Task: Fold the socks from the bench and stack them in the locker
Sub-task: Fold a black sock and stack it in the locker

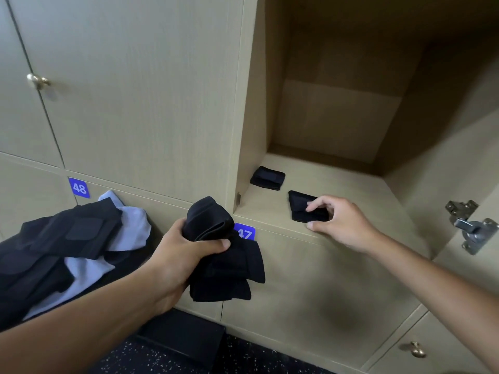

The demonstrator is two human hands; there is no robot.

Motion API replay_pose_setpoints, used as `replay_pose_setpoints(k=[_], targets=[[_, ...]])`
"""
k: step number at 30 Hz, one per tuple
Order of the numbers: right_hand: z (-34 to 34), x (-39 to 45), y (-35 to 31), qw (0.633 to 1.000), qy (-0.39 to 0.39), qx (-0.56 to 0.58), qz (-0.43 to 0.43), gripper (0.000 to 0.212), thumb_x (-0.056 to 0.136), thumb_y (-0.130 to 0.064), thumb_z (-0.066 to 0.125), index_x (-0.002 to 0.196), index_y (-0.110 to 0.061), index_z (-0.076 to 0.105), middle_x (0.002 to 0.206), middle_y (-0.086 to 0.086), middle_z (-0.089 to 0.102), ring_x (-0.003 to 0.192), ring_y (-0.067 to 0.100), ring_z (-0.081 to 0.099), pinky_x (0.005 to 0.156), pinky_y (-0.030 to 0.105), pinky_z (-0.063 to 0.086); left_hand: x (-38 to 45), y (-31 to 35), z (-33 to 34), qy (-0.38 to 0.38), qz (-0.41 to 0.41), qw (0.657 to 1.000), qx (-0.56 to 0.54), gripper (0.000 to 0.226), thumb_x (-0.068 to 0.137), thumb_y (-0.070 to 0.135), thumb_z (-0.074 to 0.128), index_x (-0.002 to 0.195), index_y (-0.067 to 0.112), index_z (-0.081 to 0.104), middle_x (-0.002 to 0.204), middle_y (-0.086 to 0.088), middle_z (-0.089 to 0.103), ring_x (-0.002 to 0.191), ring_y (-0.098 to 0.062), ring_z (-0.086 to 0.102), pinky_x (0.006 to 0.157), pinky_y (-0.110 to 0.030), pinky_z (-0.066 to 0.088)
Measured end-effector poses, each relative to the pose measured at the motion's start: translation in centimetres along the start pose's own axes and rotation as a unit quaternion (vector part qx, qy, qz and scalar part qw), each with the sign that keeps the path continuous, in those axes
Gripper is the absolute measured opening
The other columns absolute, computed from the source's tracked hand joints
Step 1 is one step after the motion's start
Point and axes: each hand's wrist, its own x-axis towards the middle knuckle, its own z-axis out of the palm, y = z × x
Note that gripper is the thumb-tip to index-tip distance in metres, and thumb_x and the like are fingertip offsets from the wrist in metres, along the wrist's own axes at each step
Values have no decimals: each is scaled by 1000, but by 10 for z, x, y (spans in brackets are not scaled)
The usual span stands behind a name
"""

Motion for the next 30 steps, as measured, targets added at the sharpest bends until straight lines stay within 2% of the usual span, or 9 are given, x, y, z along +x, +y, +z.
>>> replay_pose_setpoints(k=[3,5,8,10,12,16,22,30], targets=[[-5,-2,5,999,25,-24,-10,27,77,-19,84,96,-32,71,110,-14,71,104,9,65,97,32,50,4,-4,2,5,2,1000,10,56,73,3,87,120,19,62,109,-11,77,94,-29,77,82,-48,62],[-6,-3,6,998,34,-49,-19,22,82,-22,81,100,-29,72,110,-14,71,104,11,65,95,32,49,7,-6,3,6,-1,1000,14,56,73,3,87,120,19,62,107,-10,77,93,-29,77,82,-48,62],[-1,-4,10,993,7,-110,-37,20,90,-31,74,110,-28,71,114,-15,68,110,10,59,91,28,43,12,-8,3,9,-7,1000,11,57,72,2,87,121,18,62,107,-12,77,93,-31,77,81,-49,62],[3,-1,14,987,1,-153,-48,29,94,-39,67,121,-30,66,121,-14,65,118,11,54,94,28,41,14,-9,4,6,-9,1000,10,57,72,2,87,121,18,62,107,-12,77,93,-31,77,81,-49,62],[6,2,16,983,-4,-177,-41,43,97,-48,59,137,-31,57,135,-10,59,130,12,47,104,31,40,16,-9,6,3,-10,1000,10,57,71,3,88,120,17,62,106,-12,77,92,-31,77,78,-47,62],[13,10,15,977,-34,-211,-2,64,100,-61,40,156,-29,36,162,-7,33,150,15,25,121,33,22,17,-10,9,-2,-8,1000,9,57,72,2,87,121,15,62,106,-13,77,93,-32,77,82,-50,62],[23,32,11,969,-58,-237,35,71,101,-66,27,161,-28,24,170,-5,13,156,15,9,125,35,8,19,-9,13,-5,-5,1000,0,55,73,0,86,120,15,62,106,-13,77,92,-33,77,80,-48,62],[40,55,6,967,-53,-247,34,75,99,-70,23,161,-28,23,170,-4,12,157,16,6,126,38,8,22,-10,14,-14,-1,1000,-14,56,75,2,85,123,16,61,108,-12,76,93,-30,77,74,-42,61]])
